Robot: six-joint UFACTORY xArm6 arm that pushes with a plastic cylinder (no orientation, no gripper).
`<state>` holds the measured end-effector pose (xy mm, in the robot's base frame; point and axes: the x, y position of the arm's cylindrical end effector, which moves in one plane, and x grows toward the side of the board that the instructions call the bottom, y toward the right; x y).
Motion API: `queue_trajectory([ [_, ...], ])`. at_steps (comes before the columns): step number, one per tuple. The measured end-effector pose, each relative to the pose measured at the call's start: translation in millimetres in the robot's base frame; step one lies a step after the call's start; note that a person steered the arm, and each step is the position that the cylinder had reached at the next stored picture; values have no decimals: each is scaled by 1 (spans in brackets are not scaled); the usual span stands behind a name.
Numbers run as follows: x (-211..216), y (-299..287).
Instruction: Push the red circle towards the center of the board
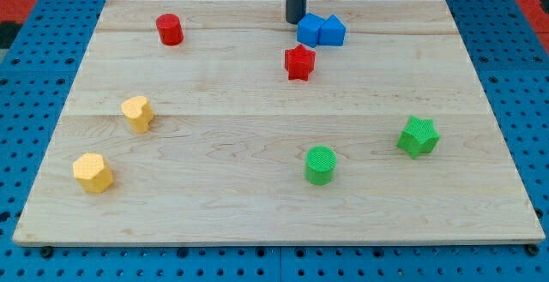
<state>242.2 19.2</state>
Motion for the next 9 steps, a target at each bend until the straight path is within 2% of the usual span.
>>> queue_trajectory([
  [1,1,-40],
  [2,33,-43],
  [3,55,-83],
  [4,74,-147],
  [6,36,-308],
  [7,10,-297],
  [9,21,-191],
])
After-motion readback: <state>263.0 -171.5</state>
